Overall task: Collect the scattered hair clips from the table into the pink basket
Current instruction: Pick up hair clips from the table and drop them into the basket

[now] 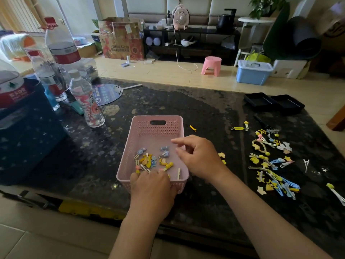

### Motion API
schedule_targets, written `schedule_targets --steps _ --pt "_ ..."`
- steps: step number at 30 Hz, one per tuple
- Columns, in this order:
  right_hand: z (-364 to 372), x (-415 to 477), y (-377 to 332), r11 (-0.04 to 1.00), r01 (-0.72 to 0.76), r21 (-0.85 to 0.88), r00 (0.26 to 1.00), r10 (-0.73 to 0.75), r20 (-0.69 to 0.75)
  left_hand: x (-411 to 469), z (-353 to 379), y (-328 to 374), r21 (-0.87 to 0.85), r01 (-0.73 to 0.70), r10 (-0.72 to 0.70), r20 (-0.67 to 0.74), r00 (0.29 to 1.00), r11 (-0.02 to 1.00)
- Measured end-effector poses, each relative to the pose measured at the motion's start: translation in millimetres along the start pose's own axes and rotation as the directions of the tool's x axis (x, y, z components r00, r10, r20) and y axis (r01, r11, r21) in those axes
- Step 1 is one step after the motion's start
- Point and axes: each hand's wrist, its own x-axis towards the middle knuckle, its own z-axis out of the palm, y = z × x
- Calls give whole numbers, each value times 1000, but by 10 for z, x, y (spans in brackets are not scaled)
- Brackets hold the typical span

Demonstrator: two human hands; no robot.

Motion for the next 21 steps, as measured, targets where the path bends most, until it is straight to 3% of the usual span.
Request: schedule_targets --steps 4,8,14,16,21 --pt "-90 301 330 973 -174 -149 974 148 -170 17 -15 6 10 -4 3 30 1000 1000" --pt "-96 798 784 862 -246 -443 959 283 19 36 -21 7 1 4 -4 56 998 1000" --pt "82 1238 1062 714 -184 -675 879 427 212 64 -20 -3 -19 12 -10 78 997 1000" --pt "121 1280 1057 677 -169 -716 878 433 202 68 -14 -12 -21 6 -4 74 997 1000" --pt "106 1153 869 625 -96 -775 973 224 61 103 -3 -18 -20 11 -9 109 994 1000"
